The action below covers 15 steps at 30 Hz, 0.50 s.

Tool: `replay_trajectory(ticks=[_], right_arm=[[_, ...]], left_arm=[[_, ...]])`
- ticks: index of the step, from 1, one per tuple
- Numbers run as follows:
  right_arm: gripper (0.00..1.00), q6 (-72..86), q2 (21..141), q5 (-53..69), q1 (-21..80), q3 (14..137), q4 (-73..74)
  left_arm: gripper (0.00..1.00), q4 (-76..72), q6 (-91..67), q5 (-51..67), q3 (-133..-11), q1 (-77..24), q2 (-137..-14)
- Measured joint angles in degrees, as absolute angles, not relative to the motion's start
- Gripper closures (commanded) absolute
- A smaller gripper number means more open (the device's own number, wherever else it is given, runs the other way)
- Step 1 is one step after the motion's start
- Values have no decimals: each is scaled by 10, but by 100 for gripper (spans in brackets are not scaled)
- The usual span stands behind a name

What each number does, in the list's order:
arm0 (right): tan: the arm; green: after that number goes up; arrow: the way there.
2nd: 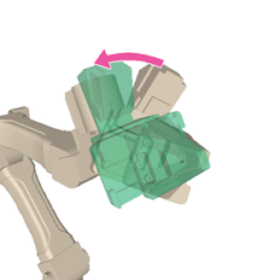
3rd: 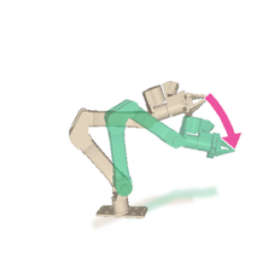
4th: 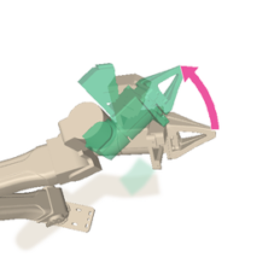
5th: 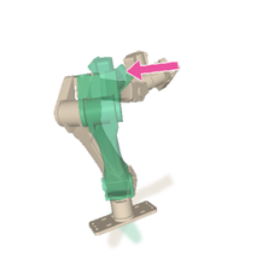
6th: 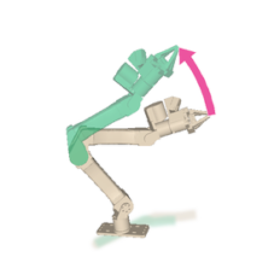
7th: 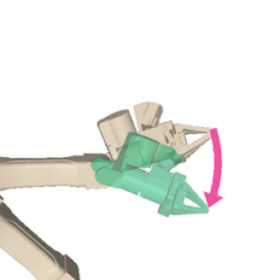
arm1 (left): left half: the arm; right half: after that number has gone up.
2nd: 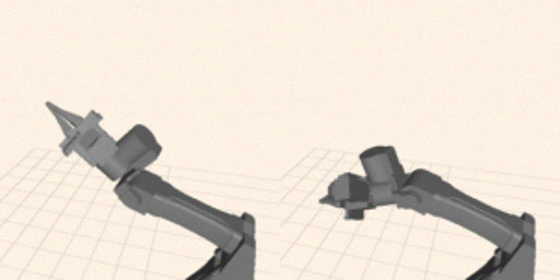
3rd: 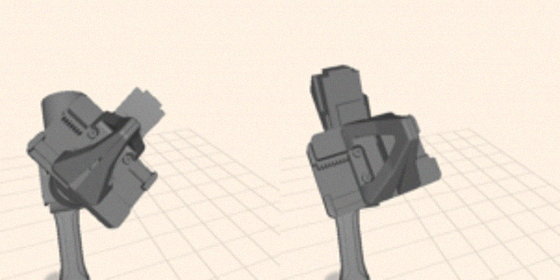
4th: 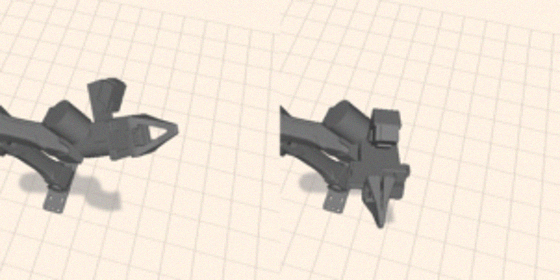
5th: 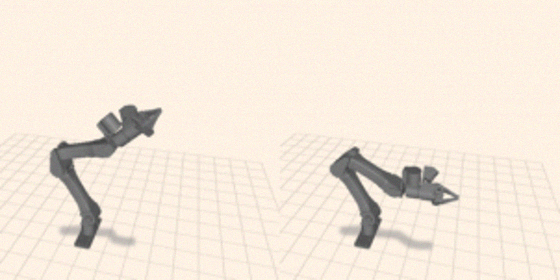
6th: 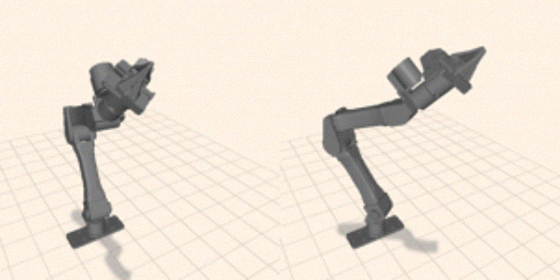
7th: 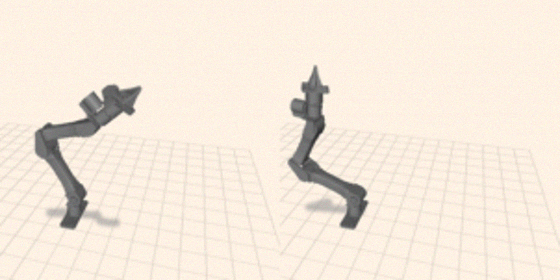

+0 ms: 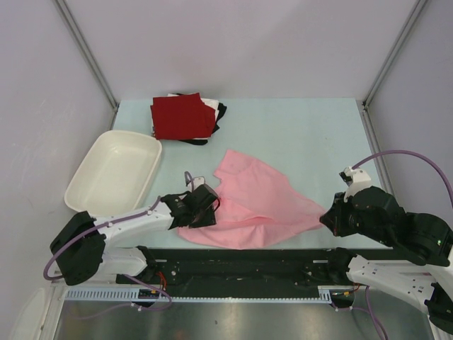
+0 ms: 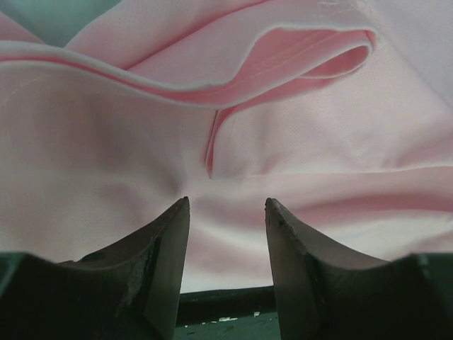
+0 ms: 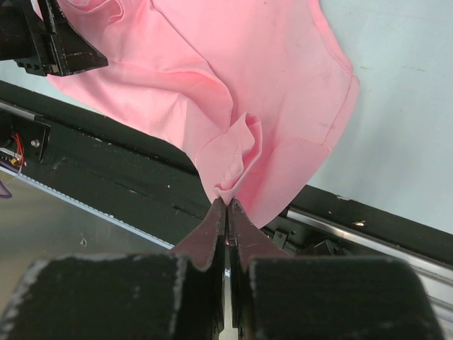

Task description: Fold and stack the t-shirts

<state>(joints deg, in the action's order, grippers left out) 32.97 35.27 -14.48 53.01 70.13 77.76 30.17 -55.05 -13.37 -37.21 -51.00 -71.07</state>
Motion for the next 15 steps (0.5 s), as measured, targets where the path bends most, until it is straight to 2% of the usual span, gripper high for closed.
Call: replay_trajectory(ticks=[4,8,15], right_arm=[[100,330,352,-145,530,701,778],[100,330,352,-145,530,701,778],[100,330,349,-145,530,697,778]], left_arm=[[50,293,-550,-137,-372,-510,-728],[60,282,-550,-141,-372,-510,-739],[67,273,-544,-149,-372,-496,-749]])
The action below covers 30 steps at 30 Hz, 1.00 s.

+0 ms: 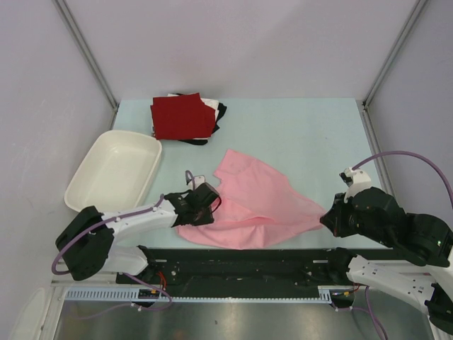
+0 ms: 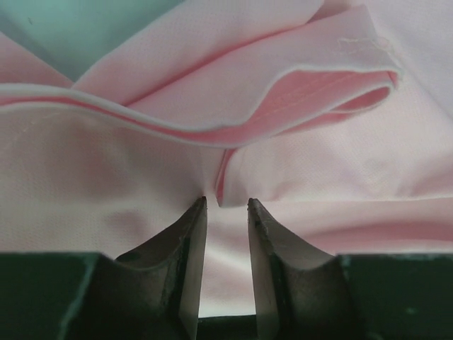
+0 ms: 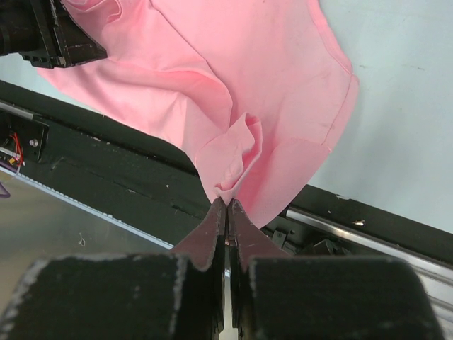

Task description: Fold and stack the t-shirts

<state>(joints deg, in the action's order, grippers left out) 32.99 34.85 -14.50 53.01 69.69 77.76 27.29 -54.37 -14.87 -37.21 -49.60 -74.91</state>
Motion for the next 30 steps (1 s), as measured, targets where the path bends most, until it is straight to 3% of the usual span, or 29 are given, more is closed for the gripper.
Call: replay_trajectory(ticks=[17,21,26,30], right_arm=[[100,331,342,-145,530,692,778],[100,334,342,-145,530,692,778],[100,335,342,-145,530,692,778],[100,338,342,-145,530,688,778]], left_arm=[[69,252,-525,-150,-372,-469,-768],[76,245,-525,-148,-372,-469,-770],[100,242,-522,-146,-372,-469,-770],[100,237,-520,-143,-372,-469,-770]])
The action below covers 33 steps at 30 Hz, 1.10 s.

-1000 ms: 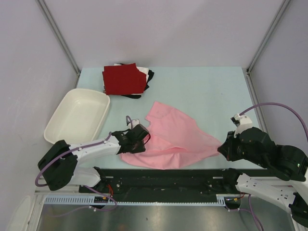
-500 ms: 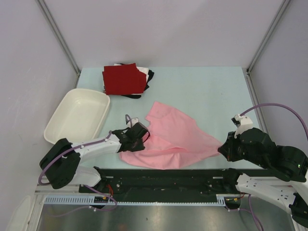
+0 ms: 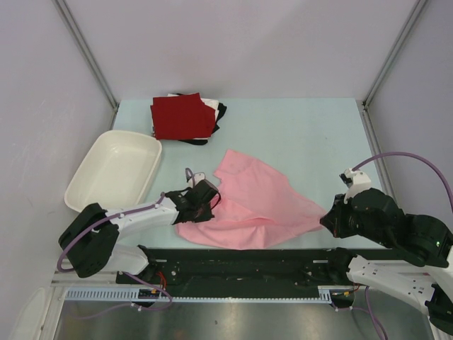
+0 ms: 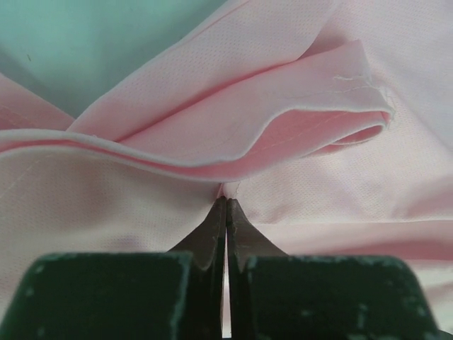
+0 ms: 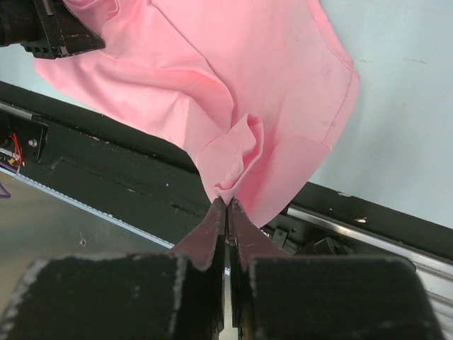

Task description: Fold and stack the t-shirts

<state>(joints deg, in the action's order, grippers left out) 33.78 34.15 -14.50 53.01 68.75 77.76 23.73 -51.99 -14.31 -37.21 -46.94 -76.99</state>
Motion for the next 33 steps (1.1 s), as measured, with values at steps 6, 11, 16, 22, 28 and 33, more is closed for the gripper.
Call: replay_trajectory(ticks=[6,11,16,22,28,33], right_arm=[[100,339,342,-147,530,682,778],[100,336,349,-172,530,682,757],[100,305,426,-207,522,684,664],[100,240,543,-202,415,711,537],[100,191,606,-148,215,757,439],[100,179,659,-119,99,808,354]], left_arm=[[100,235,-519,-138,-372,-469,-760],[100,295,-503,-128,-408,-443,-658],[100,331,-458,-102,-545,-339,-596],[100,354,-413,-73,-680,-253,-617],[100,368,-393,-29,-783,-196,-725],[100,371,-390,13,-904,-163,-851]])
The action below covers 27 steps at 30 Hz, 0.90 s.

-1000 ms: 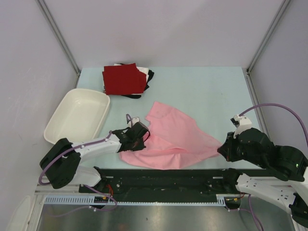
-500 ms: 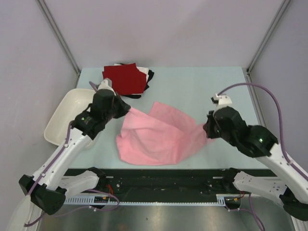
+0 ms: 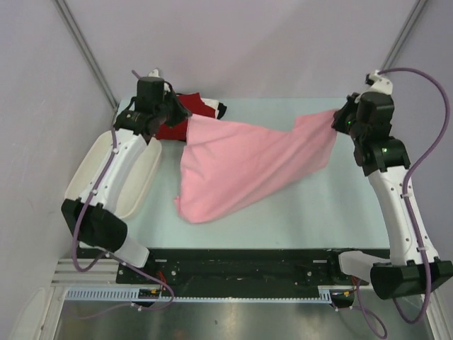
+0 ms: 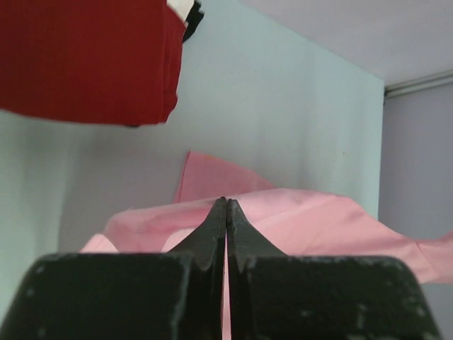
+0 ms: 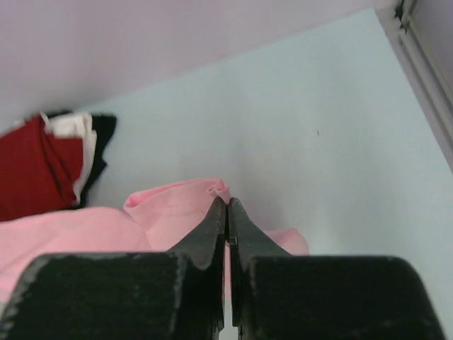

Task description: Fold and stack the t-shirts

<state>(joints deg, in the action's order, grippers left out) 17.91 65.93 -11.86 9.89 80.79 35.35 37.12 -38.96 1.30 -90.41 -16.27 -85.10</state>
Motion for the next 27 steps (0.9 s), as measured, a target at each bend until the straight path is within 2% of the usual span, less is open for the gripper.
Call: replay_trajectory(ticks=[3,6,9,13,17,20,27], right_arm=[[100,190,703,-75,34,847,302],[100,199,773,-46,-17,944,280],[100,198,821,-20,-29,1043,251],[100,193,813,21,-26,1115,218],[100,191,743,60,-26,1097,193],[100,182,672,91,-25,1056,183],[100,141,566,132,7,1053,188]], left_arm=[[100,364,-392,49,-978,-136,-912],[100,352,-403,93,-1055,-110,-958],[100,347,-421,136,-1160,-87,-1000],[100,314,-452,199,-1313,-54,-1041],[100,258,-482,255,-1300,-18,-994],[100,231,-490,276,-1246,-4,-942],[100,206,-491,317,-1116,-6,-799]])
